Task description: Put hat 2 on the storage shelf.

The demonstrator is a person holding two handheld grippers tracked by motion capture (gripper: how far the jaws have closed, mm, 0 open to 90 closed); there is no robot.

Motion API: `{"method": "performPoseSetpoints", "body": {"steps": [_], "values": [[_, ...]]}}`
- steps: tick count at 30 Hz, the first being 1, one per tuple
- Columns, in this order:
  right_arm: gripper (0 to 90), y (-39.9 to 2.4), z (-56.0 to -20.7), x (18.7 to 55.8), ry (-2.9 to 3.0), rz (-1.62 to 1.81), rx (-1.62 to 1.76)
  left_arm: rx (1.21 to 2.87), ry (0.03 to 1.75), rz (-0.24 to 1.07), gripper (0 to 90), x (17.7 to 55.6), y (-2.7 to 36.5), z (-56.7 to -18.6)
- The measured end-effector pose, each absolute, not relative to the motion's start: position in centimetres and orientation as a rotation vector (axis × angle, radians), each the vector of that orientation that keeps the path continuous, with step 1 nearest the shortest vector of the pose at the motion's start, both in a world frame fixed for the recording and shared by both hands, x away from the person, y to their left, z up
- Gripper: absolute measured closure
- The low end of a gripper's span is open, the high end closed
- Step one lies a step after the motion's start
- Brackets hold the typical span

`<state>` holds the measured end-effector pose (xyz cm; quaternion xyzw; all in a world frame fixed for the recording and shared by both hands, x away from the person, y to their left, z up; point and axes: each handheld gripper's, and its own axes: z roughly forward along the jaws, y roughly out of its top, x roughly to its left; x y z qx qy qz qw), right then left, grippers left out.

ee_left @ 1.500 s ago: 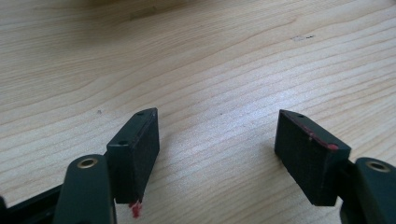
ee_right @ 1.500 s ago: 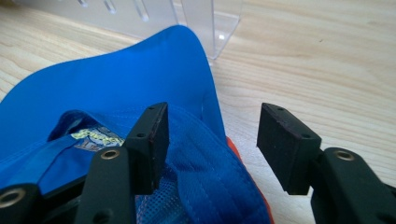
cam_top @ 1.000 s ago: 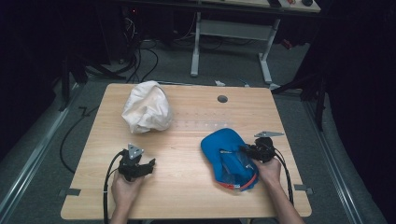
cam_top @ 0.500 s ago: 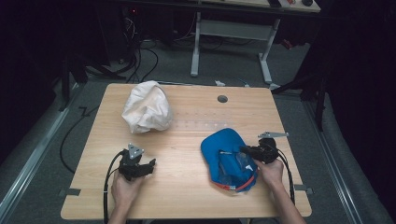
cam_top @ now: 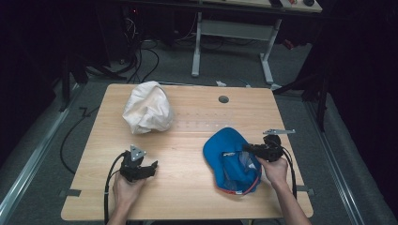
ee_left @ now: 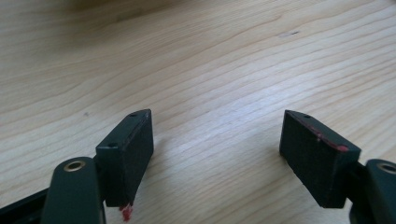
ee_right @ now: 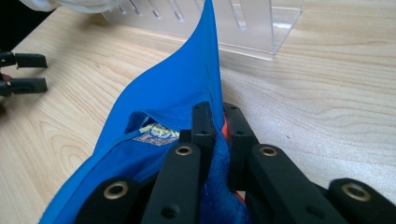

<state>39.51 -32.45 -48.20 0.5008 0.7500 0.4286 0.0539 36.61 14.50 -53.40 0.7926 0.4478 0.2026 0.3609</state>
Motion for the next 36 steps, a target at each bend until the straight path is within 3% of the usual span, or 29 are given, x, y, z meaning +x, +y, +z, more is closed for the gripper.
{"method": "performPoseSetpoints", "body": {"steps": [23, 36], "values": [[85.5, -30.1, -44.8, 40.1, 2.301, 1.425, 1.466, 2.093, 0.800, 0.543, 22.0, 35.4, 8.2, -49.5], [85.5, -28.4, -43.6, 40.9, 2.320, 1.456, 1.460, 2.141, 0.722, 0.583, 17.3, 35.6, 5.2, -49.0]]}}
